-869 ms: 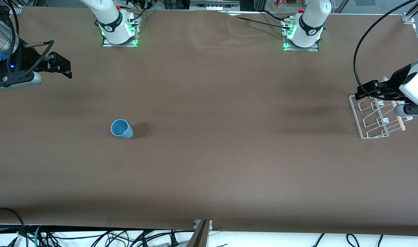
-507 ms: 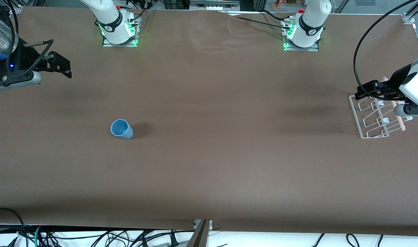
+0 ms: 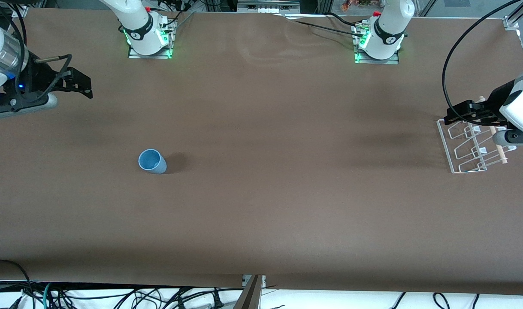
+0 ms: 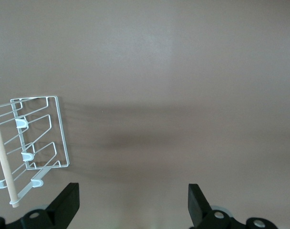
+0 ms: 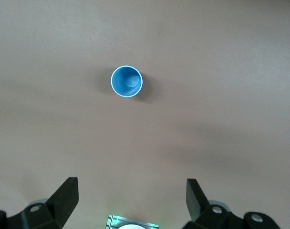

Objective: Transfer cup to left arm and place on rack

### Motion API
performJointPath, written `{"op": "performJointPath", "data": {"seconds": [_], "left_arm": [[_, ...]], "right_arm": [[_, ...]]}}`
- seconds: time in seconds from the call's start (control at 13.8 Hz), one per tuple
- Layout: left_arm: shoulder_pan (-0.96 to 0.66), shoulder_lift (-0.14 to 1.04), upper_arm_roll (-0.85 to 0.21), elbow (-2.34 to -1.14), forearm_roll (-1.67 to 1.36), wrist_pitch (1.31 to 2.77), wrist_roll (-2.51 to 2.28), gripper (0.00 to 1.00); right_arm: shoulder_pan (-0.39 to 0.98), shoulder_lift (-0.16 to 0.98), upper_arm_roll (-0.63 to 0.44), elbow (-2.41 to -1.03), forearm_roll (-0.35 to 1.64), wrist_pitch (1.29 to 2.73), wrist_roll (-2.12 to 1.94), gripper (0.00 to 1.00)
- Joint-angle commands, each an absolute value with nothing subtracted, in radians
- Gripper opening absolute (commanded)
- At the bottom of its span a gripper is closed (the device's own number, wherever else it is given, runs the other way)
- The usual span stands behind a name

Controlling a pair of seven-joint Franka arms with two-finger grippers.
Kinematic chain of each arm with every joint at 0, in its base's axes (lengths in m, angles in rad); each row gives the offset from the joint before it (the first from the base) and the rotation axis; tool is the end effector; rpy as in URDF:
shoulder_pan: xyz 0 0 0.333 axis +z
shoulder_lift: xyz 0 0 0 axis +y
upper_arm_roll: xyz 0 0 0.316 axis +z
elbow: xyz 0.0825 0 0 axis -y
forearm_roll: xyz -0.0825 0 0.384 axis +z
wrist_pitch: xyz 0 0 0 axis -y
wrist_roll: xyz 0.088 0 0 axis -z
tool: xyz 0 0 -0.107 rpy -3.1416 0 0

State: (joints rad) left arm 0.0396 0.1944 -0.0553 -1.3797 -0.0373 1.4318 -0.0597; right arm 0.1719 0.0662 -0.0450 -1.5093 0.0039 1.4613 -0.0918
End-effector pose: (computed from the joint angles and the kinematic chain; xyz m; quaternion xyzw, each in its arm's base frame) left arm 0.5980 -0.0104 0.5902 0.9970 0.0208 -0.0718 0.0213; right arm 0.5581 0.0725 0.6072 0.9924 0.1090 -0.0570 0.0005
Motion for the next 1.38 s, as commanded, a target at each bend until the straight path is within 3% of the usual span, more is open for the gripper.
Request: {"op": "performJointPath", "data": {"seconds": [0.0,0.36,0.58,0.72,1.3], "left_arm": [[0.037,0.21,-0.054,-1.344,-0.043,1.414,-0.063,1.0],[0.037,0.21,-0.054,-1.344,-0.044,1.414,-0.061,1.0],[0.037,0.21,-0.054,-1.344,-0.044,1.414,-0.063,1.0],[0.037,0.213,-0.054,-1.342,-0.044,1.417,-0.063,1.0],[0.037,0.221,-0.054,-1.33,-0.043,1.414,-0.063,1.0]], "right_arm": [[0.173,0.064,-0.041,-1.575,-0.003,1.509,-0.106,1.0],[0.173,0.044,-0.037,-1.666,-0.002,1.6,-0.1,1.0],[0.173,0.052,-0.038,-1.84,-0.002,1.823,-0.101,1.0],[0.175,0.105,-0.038,-1.916,-0.002,1.964,-0.091,1.0],[0.176,0.353,-0.037,-1.927,0.014,2.206,-0.08,1.0]]}}
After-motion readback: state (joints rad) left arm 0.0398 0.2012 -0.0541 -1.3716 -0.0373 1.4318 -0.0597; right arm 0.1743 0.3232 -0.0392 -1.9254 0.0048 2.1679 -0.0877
